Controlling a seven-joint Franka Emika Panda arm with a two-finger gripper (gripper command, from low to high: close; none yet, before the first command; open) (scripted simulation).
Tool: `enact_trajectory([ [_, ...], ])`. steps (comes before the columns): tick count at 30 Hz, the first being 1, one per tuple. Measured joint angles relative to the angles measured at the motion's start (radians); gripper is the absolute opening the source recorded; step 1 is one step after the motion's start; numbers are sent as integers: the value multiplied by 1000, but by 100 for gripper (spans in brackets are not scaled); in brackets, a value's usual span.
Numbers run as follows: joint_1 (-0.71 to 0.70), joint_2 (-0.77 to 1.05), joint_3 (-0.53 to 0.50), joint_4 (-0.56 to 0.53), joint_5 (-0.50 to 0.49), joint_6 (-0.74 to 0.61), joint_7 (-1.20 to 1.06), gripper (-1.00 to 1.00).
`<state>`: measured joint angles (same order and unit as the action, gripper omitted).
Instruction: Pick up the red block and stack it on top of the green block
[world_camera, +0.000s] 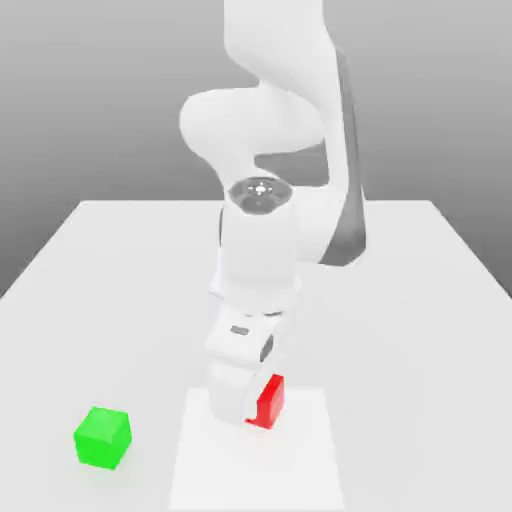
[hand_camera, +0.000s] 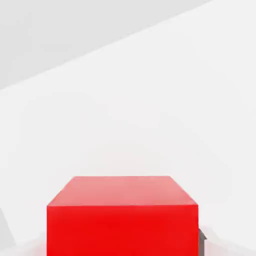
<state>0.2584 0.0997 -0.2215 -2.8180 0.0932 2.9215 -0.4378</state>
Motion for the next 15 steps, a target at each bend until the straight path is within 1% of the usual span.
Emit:
enact_trajectory([
  [3, -4, -66, -15, -11, -67, -54, 49, -100],
  [6, -15, -125, -17, -24, -112, -104, 83, -100],
  [10, -116, -111, -83, 54, -112, -176, -7, -100],
  [15, -259, -69, -145, 183, -76, -264, -177, -100],
])
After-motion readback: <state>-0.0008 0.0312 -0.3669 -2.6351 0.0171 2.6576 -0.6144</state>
